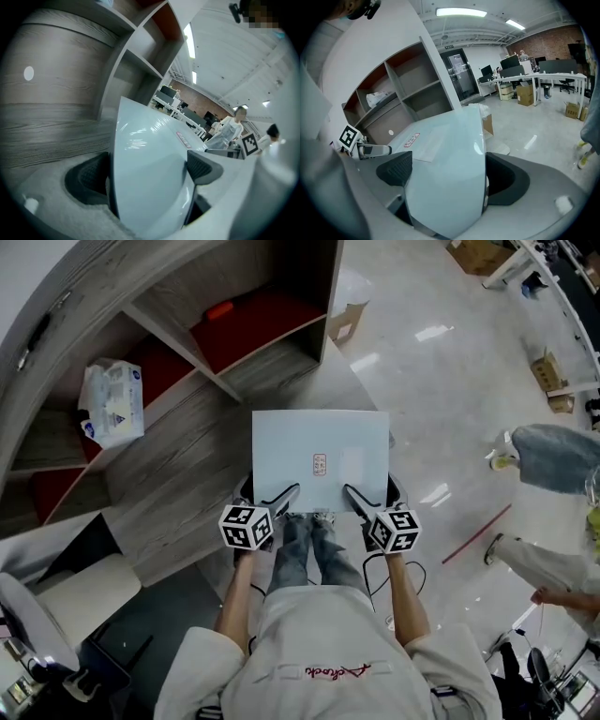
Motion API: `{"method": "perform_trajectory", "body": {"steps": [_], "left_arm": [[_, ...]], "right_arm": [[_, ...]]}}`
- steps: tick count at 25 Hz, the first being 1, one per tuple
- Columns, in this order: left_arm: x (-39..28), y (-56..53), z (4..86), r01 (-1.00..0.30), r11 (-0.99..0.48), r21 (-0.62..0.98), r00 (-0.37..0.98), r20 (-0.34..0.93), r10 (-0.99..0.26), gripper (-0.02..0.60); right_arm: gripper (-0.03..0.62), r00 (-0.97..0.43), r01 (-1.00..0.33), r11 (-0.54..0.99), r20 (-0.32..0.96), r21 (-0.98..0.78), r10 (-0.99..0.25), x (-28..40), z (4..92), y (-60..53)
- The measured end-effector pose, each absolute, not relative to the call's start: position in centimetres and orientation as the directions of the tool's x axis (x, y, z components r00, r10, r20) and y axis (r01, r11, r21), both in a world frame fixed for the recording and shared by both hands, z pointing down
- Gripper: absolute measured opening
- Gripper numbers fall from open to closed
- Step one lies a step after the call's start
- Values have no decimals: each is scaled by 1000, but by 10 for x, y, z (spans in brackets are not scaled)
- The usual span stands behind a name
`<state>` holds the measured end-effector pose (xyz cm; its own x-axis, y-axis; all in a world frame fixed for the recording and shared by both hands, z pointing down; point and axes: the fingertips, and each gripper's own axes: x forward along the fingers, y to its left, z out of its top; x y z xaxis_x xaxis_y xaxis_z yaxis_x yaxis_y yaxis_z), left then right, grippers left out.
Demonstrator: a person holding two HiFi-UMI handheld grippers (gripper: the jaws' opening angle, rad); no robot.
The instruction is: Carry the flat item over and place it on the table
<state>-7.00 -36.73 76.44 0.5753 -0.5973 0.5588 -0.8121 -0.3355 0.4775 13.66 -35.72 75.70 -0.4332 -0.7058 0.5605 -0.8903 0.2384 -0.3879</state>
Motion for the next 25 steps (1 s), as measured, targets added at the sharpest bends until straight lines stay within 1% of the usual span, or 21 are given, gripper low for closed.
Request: {"method": "perform_trajectory", "body": {"steps": [25], "left_arm": [[-67,-456,832,-822,-292,489,560,597,-575,534]], "right_arm": [[506,-442,-888,226,610,-399,-658,140,827,-450]]}}
